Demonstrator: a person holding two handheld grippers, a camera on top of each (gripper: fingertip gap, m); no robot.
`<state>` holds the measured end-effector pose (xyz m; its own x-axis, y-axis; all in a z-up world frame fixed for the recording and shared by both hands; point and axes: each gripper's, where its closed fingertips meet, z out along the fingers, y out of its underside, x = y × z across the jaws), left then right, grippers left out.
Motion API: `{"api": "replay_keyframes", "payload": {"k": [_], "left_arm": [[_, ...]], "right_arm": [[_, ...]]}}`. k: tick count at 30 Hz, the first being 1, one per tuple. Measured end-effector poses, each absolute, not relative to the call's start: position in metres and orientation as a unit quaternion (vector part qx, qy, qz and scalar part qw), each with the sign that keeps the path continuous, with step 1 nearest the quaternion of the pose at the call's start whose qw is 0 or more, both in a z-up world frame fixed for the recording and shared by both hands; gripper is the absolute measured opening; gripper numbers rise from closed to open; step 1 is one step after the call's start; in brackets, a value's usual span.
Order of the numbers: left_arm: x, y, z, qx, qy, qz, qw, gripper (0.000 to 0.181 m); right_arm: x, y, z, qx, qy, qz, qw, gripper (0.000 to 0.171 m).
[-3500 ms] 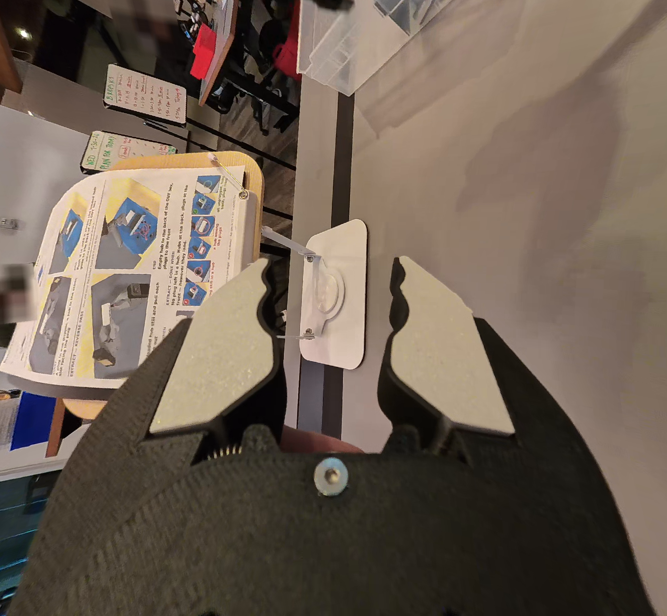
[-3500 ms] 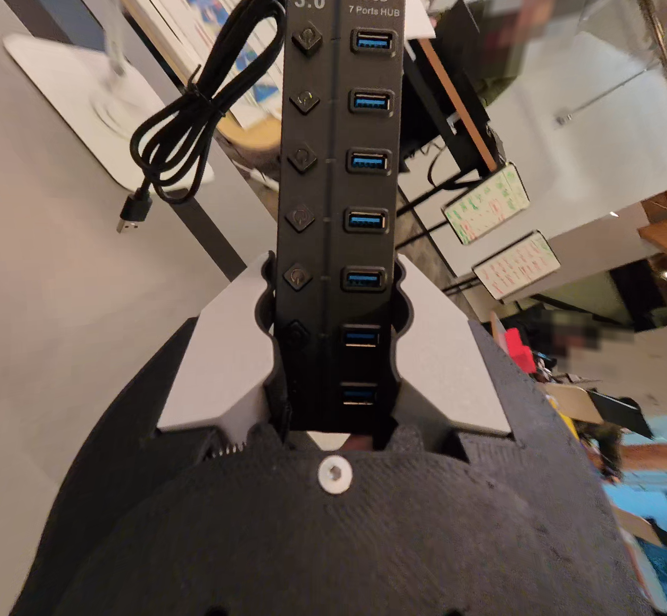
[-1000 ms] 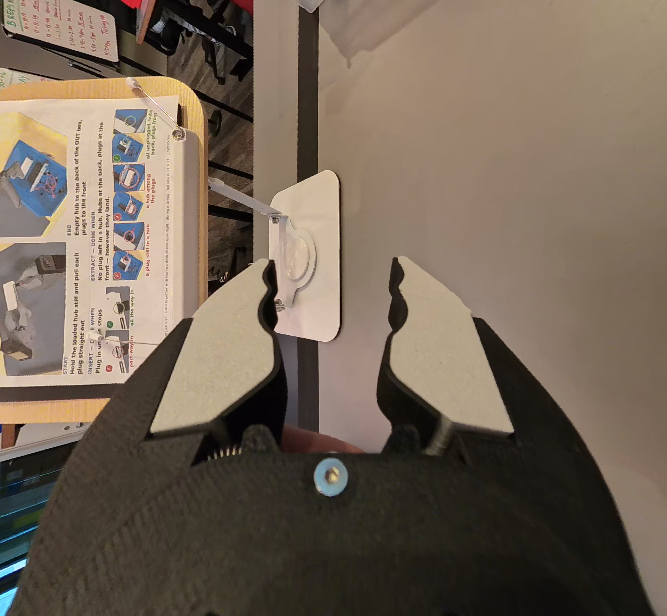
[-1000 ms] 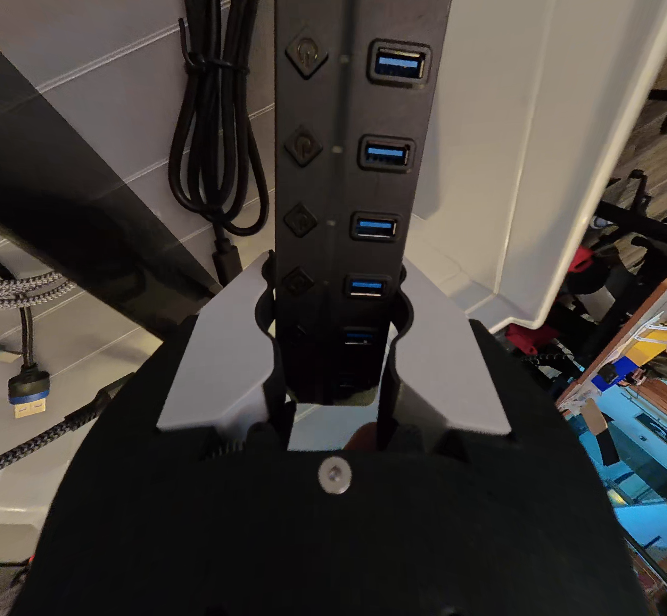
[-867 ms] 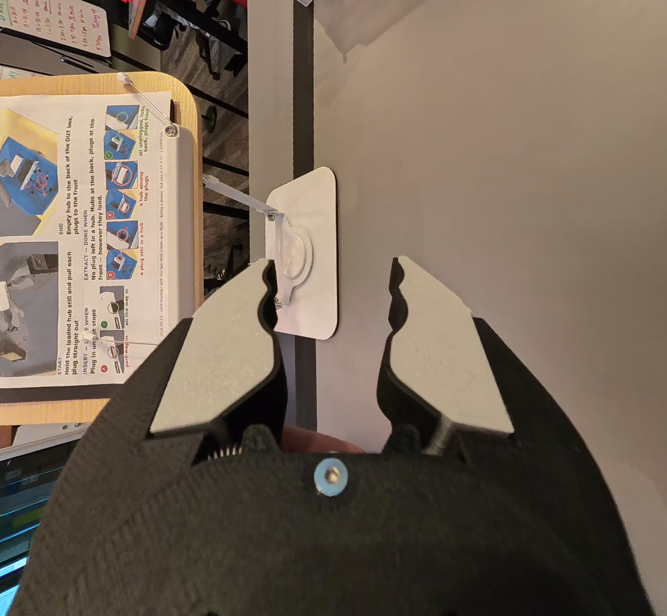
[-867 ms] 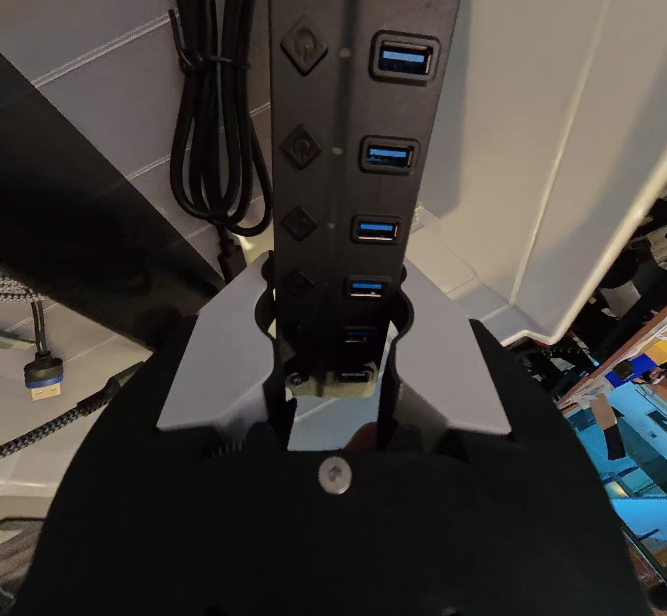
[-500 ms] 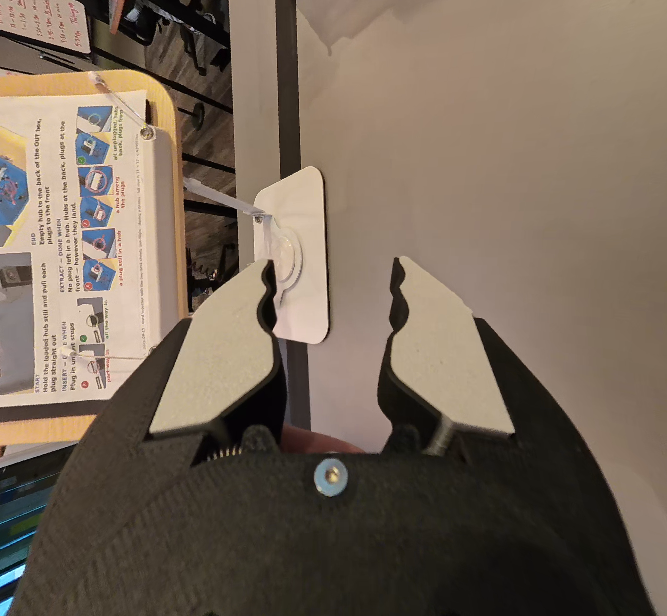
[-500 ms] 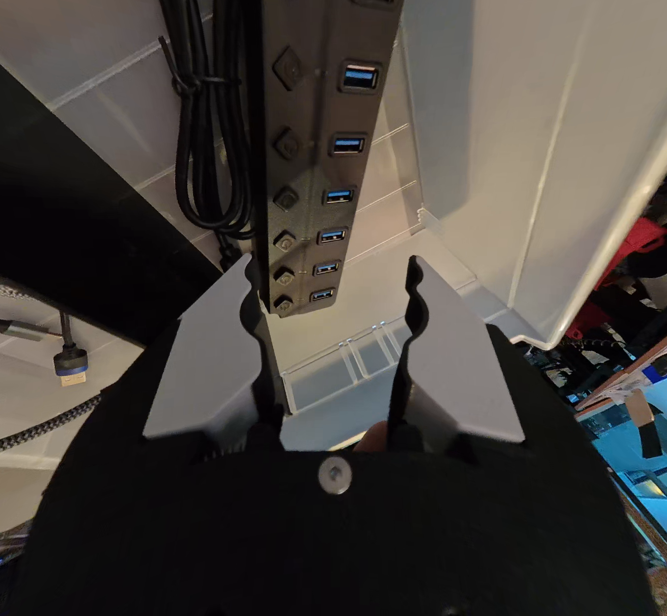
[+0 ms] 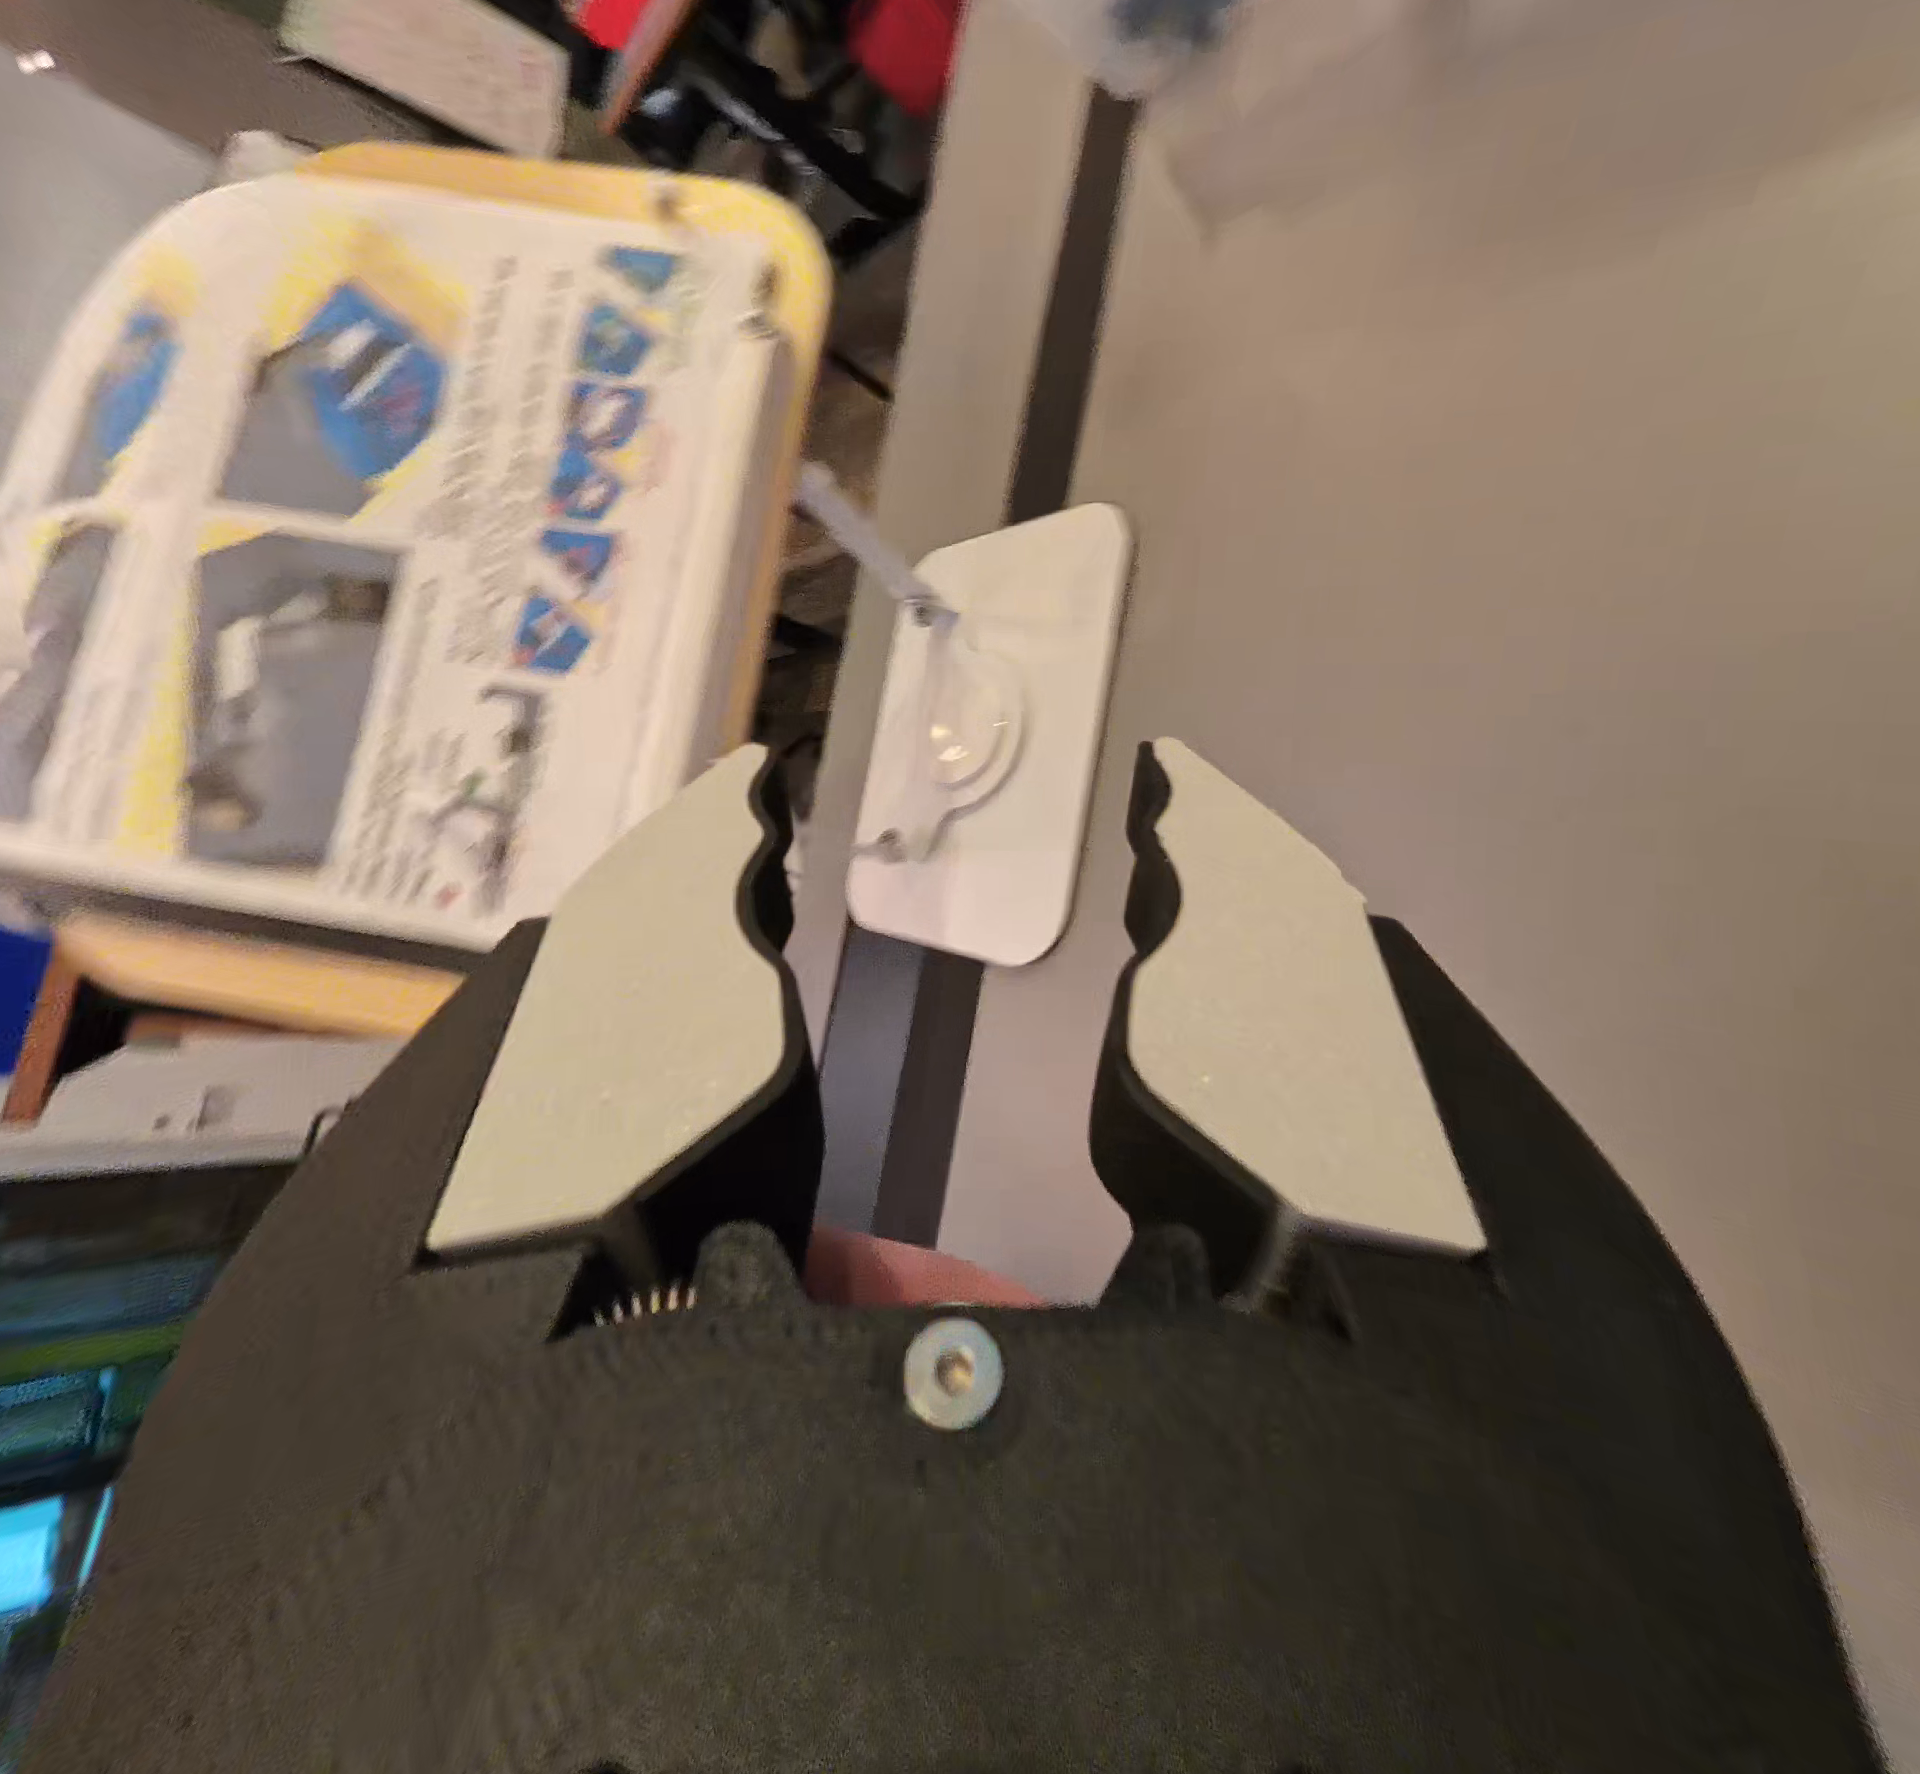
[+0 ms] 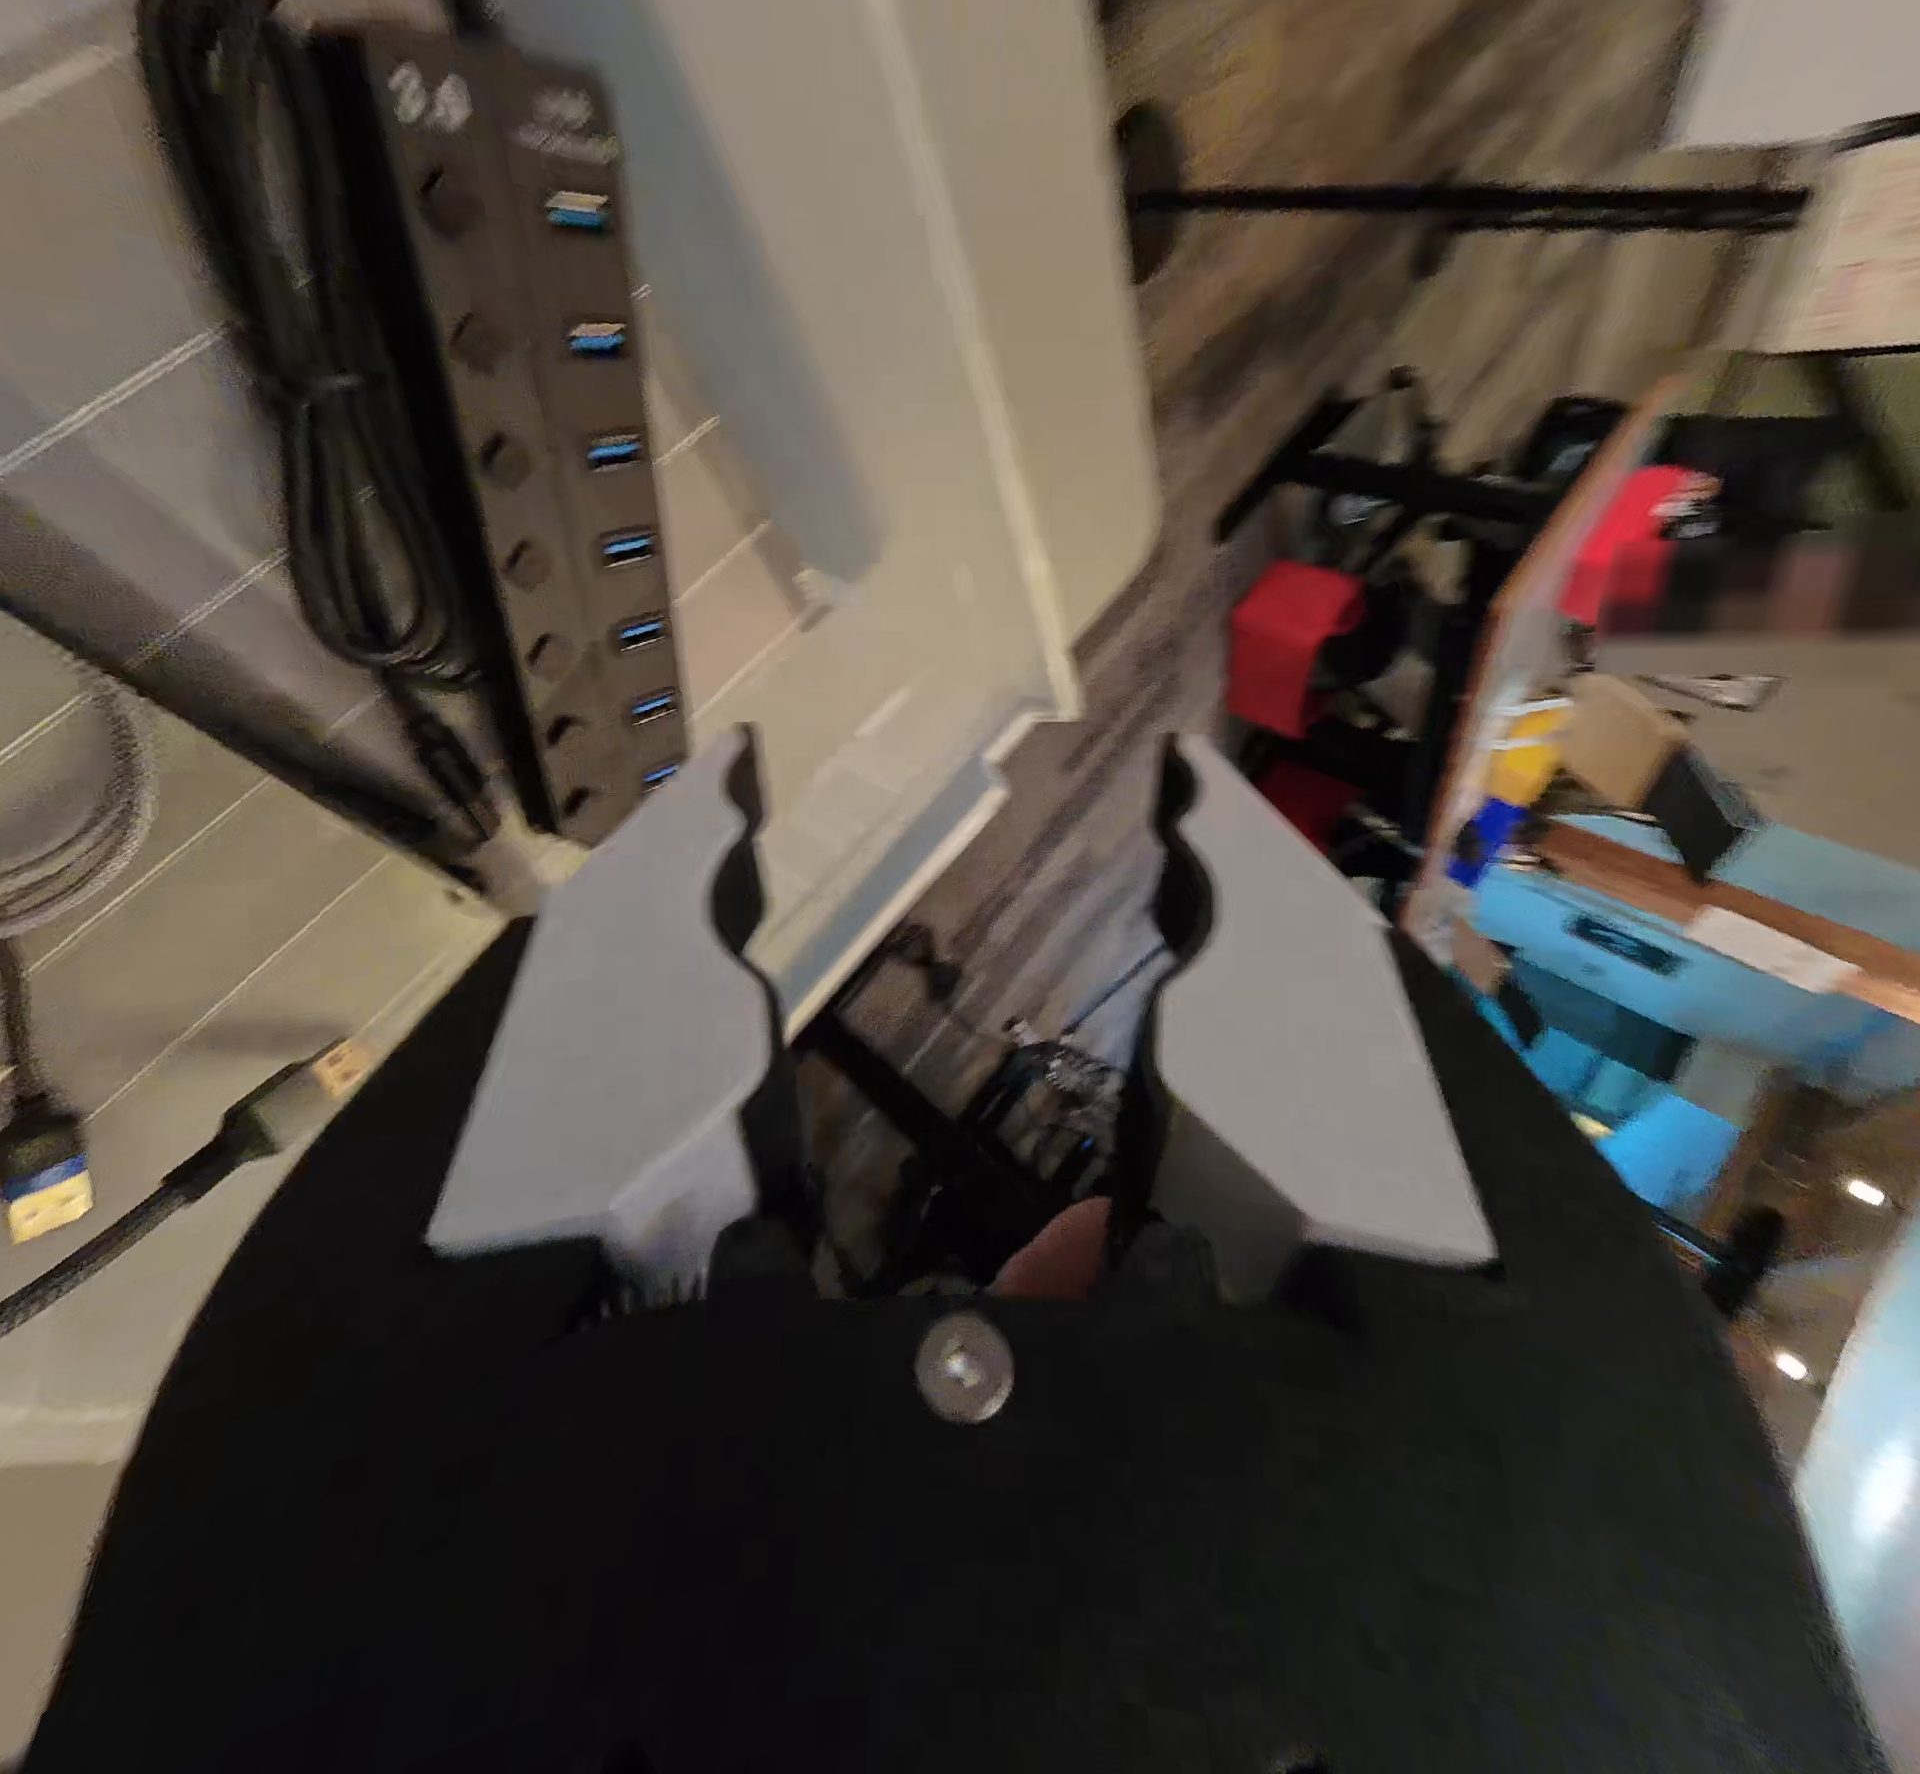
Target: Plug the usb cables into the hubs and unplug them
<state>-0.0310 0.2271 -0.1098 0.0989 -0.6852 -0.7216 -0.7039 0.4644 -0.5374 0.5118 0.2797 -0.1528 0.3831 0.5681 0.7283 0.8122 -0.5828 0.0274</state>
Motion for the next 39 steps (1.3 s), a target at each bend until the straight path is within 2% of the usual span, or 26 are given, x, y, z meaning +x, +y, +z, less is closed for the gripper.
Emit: {"api": "replay_keyframes", "payload": {"k": [2, 4, 6, 10, 15, 20, 24, 31, 36, 39], "left_arm": [[-0.059, 0.243, -0.086, -0.538, 0.626, 0.022, 0.564, 0.061], [-0.084, 0.252, -0.068, -0.547, 0.593, 0.042, 0.589, 0.054], [-0.107, 0.260, -0.051, -0.553, 0.563, 0.070, 0.610, 0.045], [-0.136, 0.268, -0.034, -0.569, 0.521, 0.103, 0.628, 0.046], [-0.163, 0.283, -0.038, -0.592, 0.499, 0.143, 0.616, 0.052], [-0.199, 0.310, -0.061, -0.675, 0.444, 0.155, 0.569, 0.054], [-0.228, 0.333, -0.099, -0.743, 0.410, 0.179, 0.497, 0.055], [-0.236, 0.343, -0.153, -0.744, 0.486, 0.217, 0.405, 0.055], [-0.251, 0.352, -0.188, -0.714, 0.579, 0.260, 0.295, 0.055], [-0.266, 0.360, -0.189, -0.700, 0.603, 0.256, 0.284, 0.052]], "right_arm": [[0.498, 0.280, -0.124, -0.797, -0.412, -0.386, 0.214, 0.025], [0.475, 0.278, -0.096, -0.784, -0.399, -0.391, 0.269, 0.000], [0.440, 0.273, -0.073, -0.772, -0.399, -0.372, 0.326, 0.000], [0.355, 0.248, -0.037, -0.733, -0.427, -0.341, 0.404, 0.000], [0.246, 0.214, -0.013, -0.685, -0.456, -0.264, 0.503, 0.000], [0.183, 0.195, -0.014, -0.661, -0.471, -0.200, 0.548, 0.006], [0.170, 0.191, -0.027, -0.662, -0.465, -0.158, 0.566, 0.007], [0.185, 0.200, -0.042, -0.670, -0.465, -0.150, 0.559, 0.010], [0.191, 0.198, -0.040, -0.670, -0.462, -0.136, 0.565, 0.009], [0.194, 0.199, -0.039, -0.670, -0.461, -0.134, 0.567, 0.009]]}}
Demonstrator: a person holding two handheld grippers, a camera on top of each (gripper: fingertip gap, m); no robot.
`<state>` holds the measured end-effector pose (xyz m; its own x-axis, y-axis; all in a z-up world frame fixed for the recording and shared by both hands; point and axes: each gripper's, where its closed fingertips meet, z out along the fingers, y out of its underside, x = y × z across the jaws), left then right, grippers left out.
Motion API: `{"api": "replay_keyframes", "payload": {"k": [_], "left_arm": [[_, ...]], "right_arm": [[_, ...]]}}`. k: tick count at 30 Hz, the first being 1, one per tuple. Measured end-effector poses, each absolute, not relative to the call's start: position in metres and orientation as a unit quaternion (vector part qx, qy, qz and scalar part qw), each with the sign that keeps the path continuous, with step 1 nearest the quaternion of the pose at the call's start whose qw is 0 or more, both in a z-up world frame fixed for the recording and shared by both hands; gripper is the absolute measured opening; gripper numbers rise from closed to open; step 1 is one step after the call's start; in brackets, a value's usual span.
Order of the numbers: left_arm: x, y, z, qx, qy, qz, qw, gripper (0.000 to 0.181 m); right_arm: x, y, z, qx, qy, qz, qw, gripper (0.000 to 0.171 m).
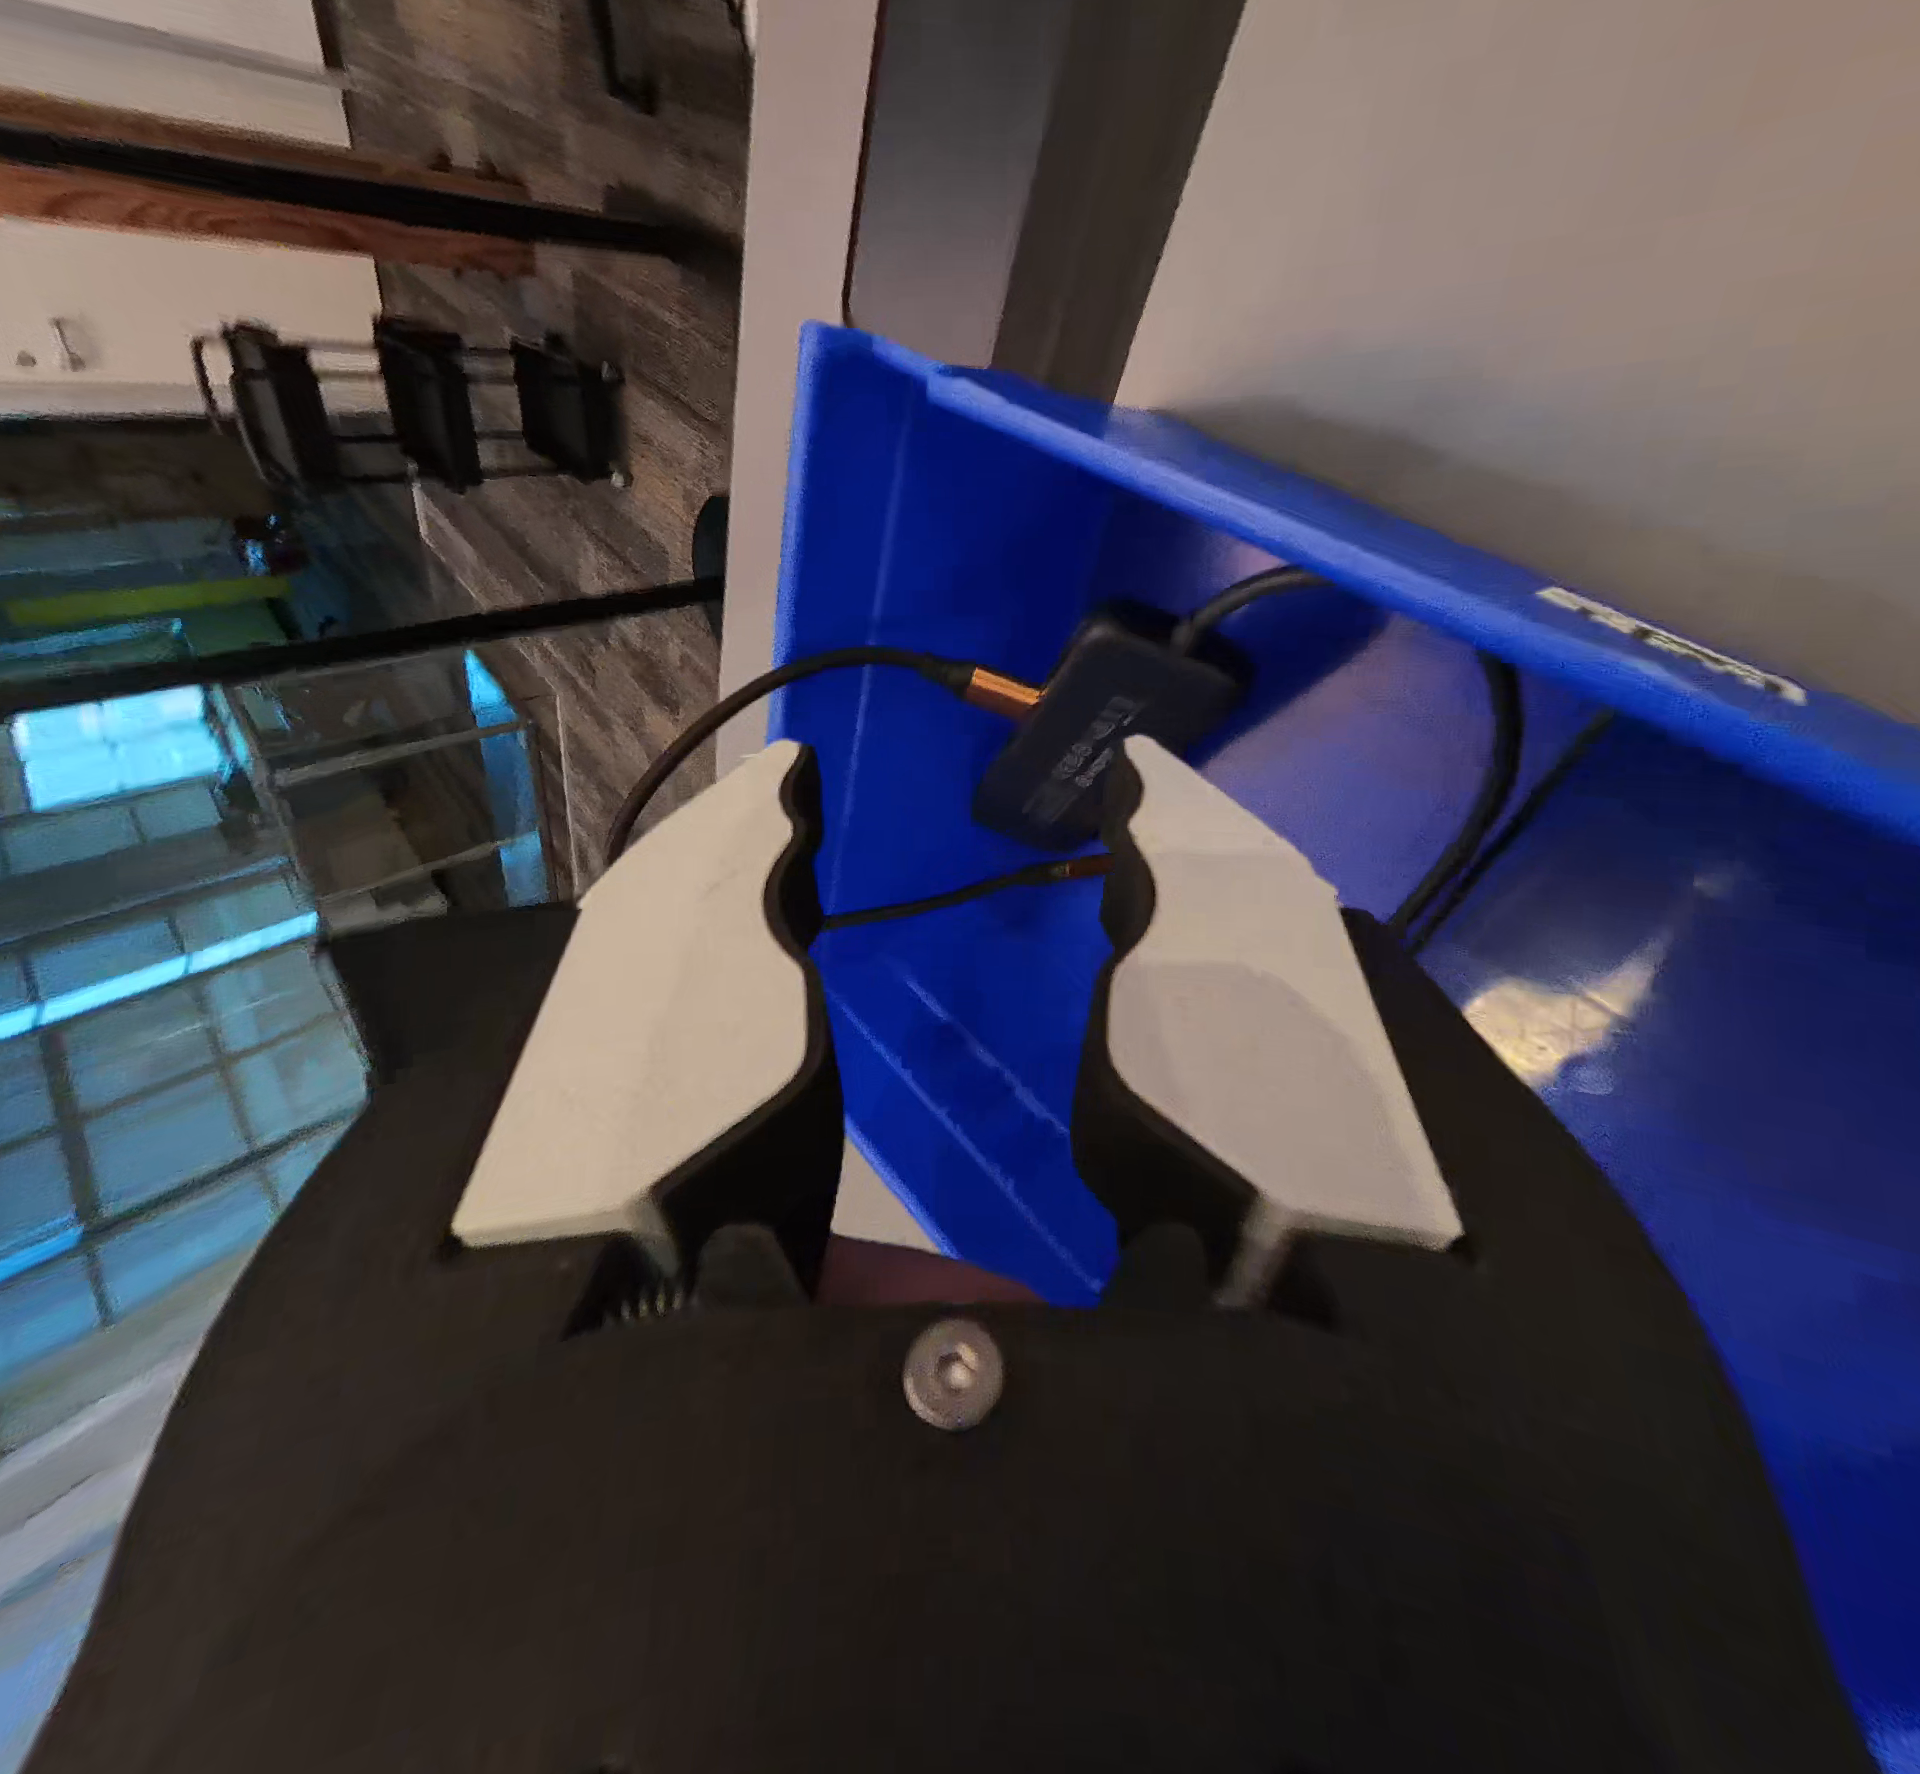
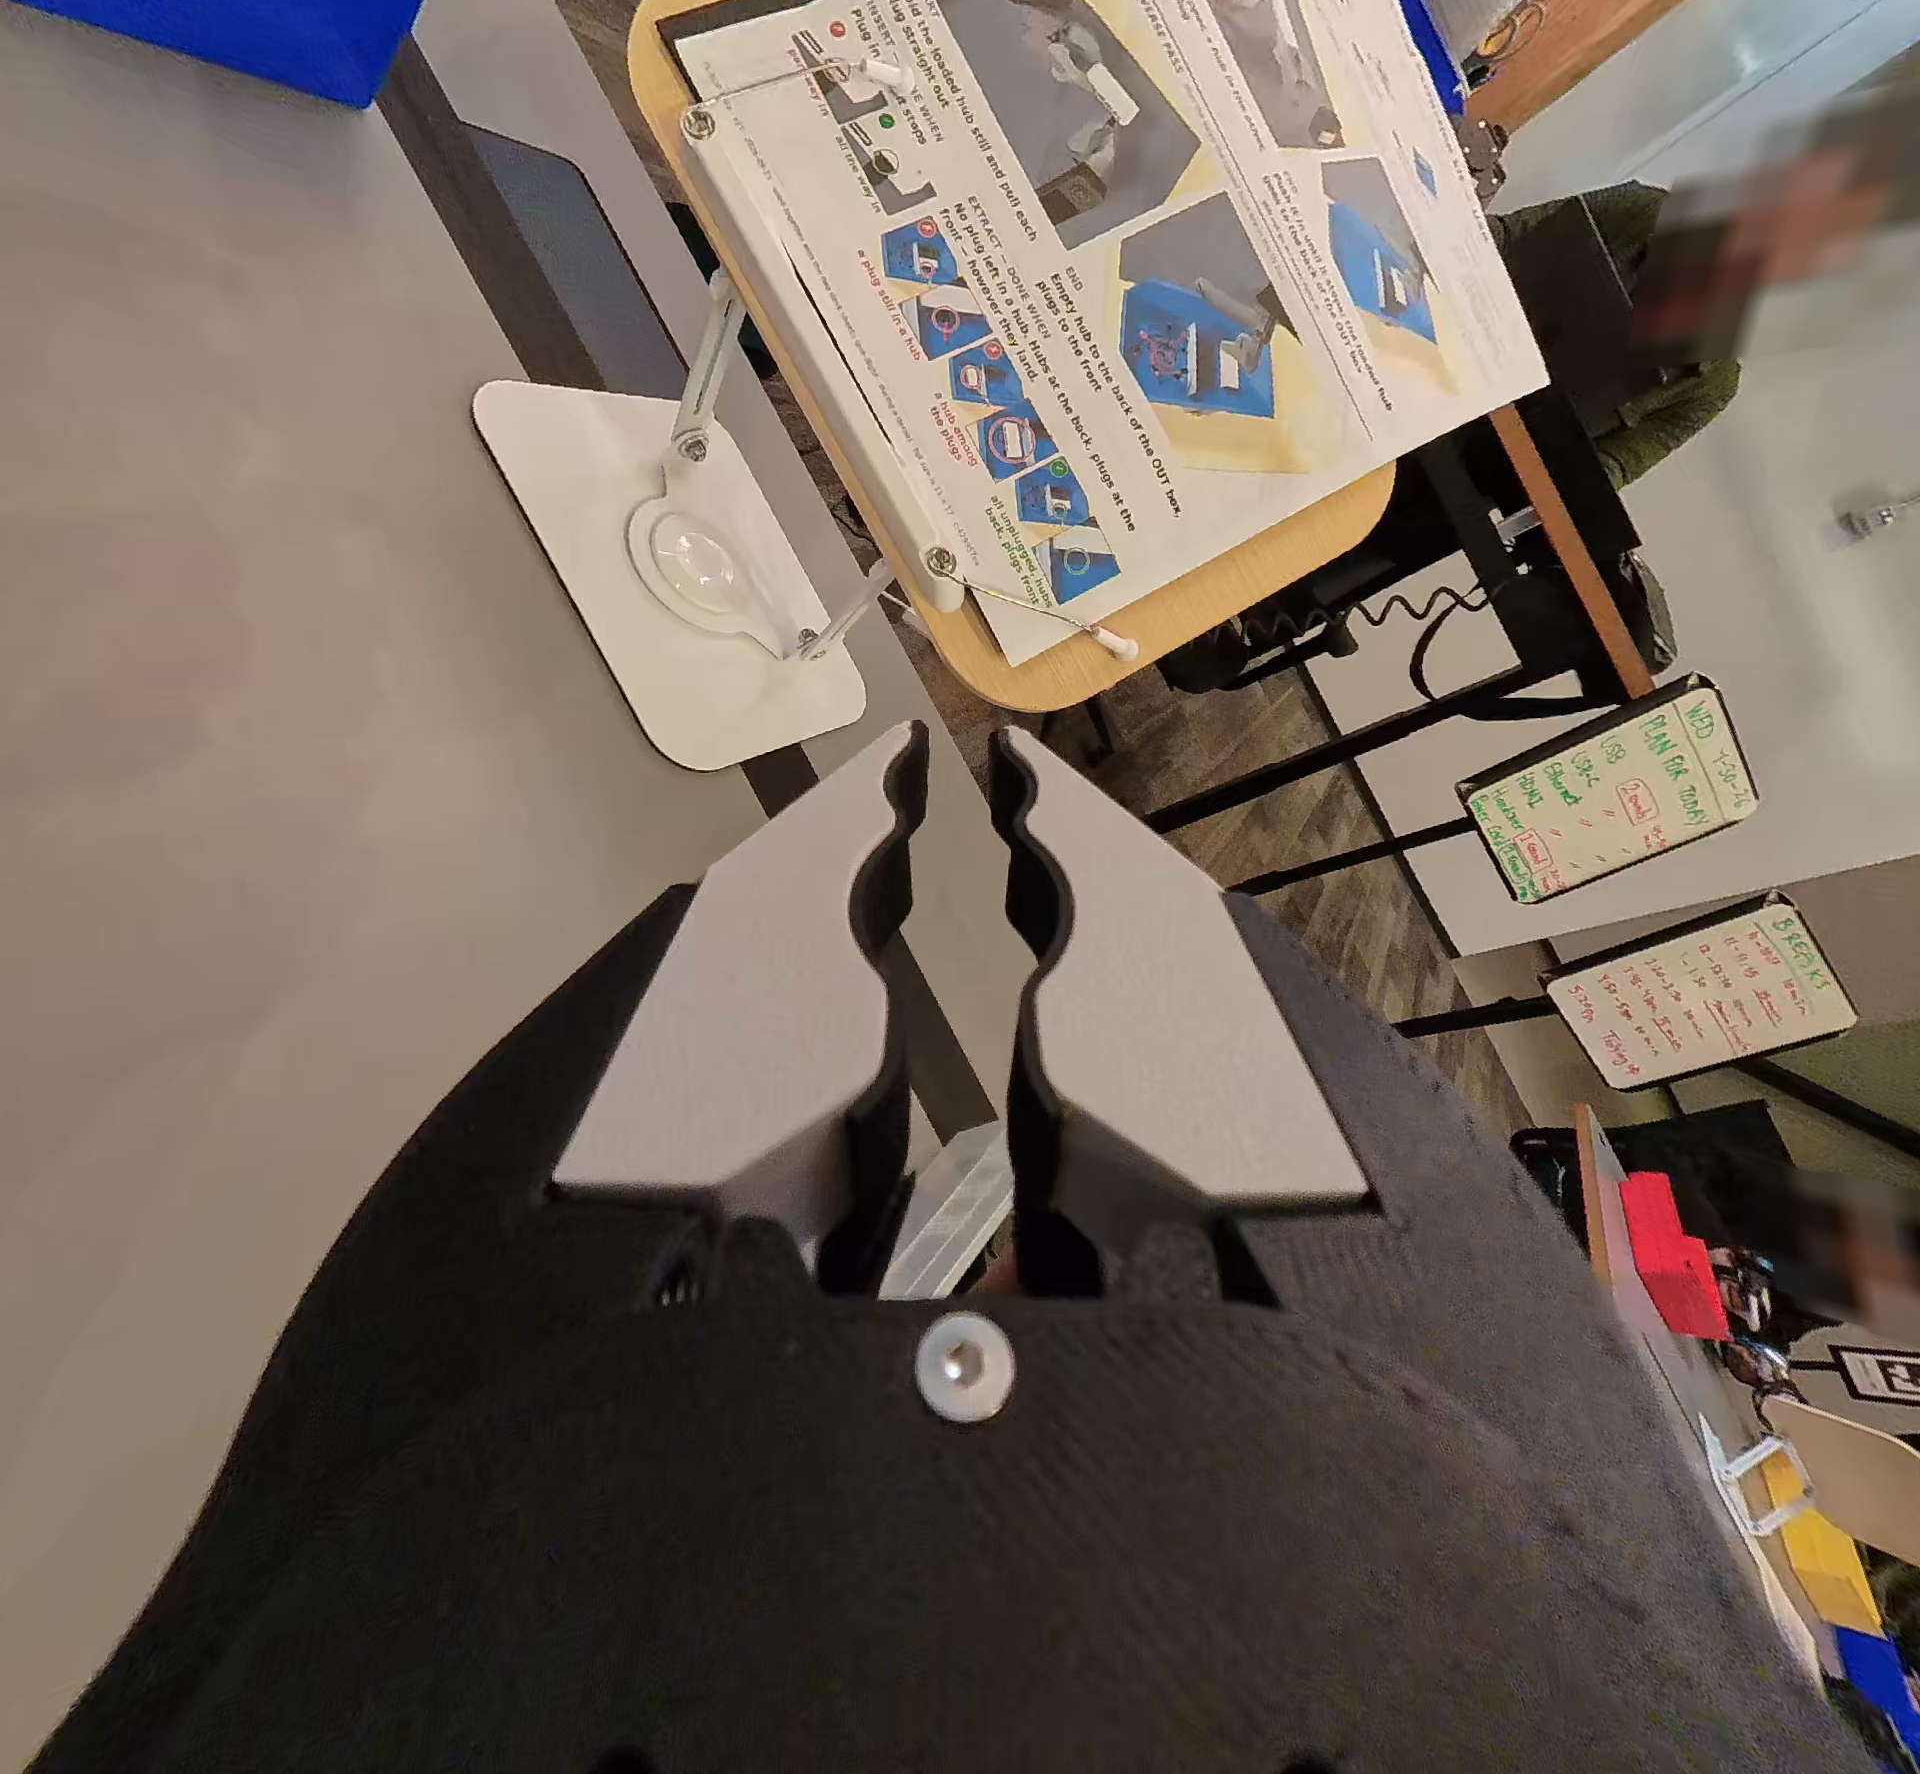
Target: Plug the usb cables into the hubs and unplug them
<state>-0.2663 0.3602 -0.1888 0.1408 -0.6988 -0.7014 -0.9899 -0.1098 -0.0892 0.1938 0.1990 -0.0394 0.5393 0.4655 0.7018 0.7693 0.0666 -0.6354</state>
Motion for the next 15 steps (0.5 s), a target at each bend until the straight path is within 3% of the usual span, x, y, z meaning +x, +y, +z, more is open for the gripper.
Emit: {"api": "replay_keyframes", "payload": {"k": [10, 15], "left_arm": [[-0.264, 0.359, -0.242, -0.659, 0.685, 0.176, 0.257, 0.054], [-0.264, 0.362, -0.242, -0.676, 0.685, 0.134, 0.235, 0.038]], "right_arm": [[0.186, 0.204, -0.053, -0.670, -0.476, -0.132, 0.555, 0.012], [0.185, 0.208, -0.061, -0.674, -0.479, -0.121, 0.549, 0.012]]}}
